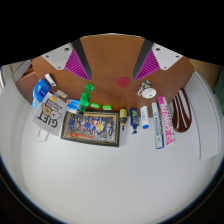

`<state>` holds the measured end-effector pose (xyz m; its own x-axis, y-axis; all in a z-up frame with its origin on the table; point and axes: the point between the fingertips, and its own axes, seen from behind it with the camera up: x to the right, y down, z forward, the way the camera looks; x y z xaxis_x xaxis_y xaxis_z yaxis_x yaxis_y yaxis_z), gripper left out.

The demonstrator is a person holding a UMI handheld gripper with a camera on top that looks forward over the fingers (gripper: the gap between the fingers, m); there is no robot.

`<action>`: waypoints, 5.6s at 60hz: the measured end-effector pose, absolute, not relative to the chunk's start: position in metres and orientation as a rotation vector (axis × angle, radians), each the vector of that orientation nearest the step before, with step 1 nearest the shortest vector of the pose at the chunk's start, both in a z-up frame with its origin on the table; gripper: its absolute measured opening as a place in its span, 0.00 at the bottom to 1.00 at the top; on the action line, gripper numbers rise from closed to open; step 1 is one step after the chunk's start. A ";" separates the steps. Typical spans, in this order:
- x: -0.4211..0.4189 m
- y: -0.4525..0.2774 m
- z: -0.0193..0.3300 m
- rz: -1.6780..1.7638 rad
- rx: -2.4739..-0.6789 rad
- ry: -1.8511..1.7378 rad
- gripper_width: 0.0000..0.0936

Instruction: Pour water

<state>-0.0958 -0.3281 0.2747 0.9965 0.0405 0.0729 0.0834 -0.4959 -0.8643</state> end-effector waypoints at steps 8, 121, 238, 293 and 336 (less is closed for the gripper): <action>-0.082 -0.327 0.273 -0.080 -2.075 -0.034 0.91; 0.061 0.012 0.153 -0.418 -1.789 -0.036 0.37; -0.188 -0.026 0.129 0.057 -1.844 -0.239 0.38; -0.153 -0.124 0.133 -0.019 -2.132 0.003 0.91; -0.148 -0.255 0.205 -0.139 -2.224 0.064 0.91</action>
